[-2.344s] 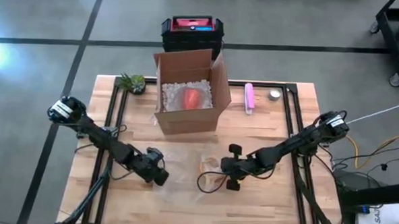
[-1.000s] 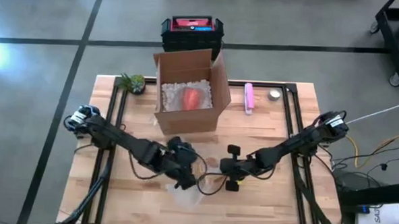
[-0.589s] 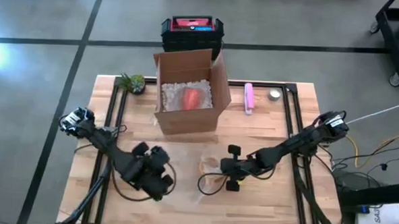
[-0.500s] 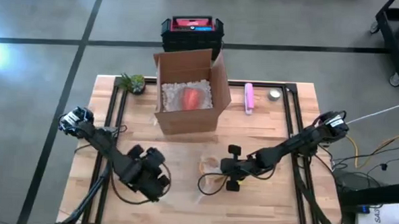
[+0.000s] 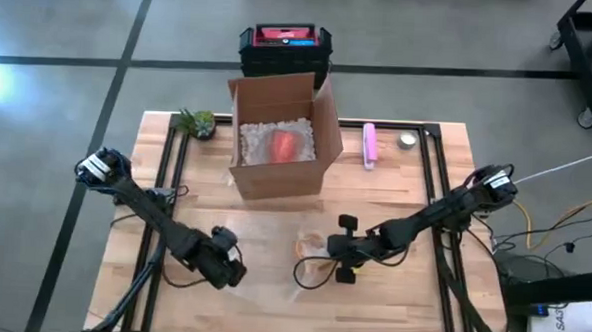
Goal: Wrap mug
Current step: Wrap the yellow mug in the transparent bubble wrap
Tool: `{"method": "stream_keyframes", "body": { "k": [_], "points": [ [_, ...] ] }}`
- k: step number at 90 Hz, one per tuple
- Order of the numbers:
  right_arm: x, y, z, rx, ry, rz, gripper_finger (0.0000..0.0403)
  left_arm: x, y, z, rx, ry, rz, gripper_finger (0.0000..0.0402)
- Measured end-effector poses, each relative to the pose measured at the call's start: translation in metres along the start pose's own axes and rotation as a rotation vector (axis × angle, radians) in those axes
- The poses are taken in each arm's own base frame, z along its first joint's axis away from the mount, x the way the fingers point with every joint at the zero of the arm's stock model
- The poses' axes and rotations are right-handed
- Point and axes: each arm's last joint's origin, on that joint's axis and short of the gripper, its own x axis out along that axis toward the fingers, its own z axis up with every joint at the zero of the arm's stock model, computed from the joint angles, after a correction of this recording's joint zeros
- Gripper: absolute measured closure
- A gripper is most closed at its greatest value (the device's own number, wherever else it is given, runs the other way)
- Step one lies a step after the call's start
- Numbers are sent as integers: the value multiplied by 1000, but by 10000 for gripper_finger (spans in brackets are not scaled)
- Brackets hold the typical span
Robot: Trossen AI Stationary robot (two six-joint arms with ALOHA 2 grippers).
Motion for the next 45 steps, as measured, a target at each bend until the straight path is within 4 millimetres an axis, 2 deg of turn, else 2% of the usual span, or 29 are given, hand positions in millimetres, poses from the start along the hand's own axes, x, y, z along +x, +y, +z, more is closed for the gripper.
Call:
{"method": "stream_keyframes", "body": {
  "k": [14, 26, 34, 45],
  "points": [
    [0, 0, 0, -3, -1, 0, 403, 10, 11, -1, -31, -19, -33, 108],
    [0, 0, 0, -4, -3, 1, 403, 11, 10, 0, -19, -44, -49, 127],
    [0, 0, 0, -5, -4, 0, 403, 11, 8, 1, -5, -78, -69, 156],
    [0, 0, 1, -4, -8, 2, 403, 12, 0, 3, 4, -152, -145, 218]
  ]
}}
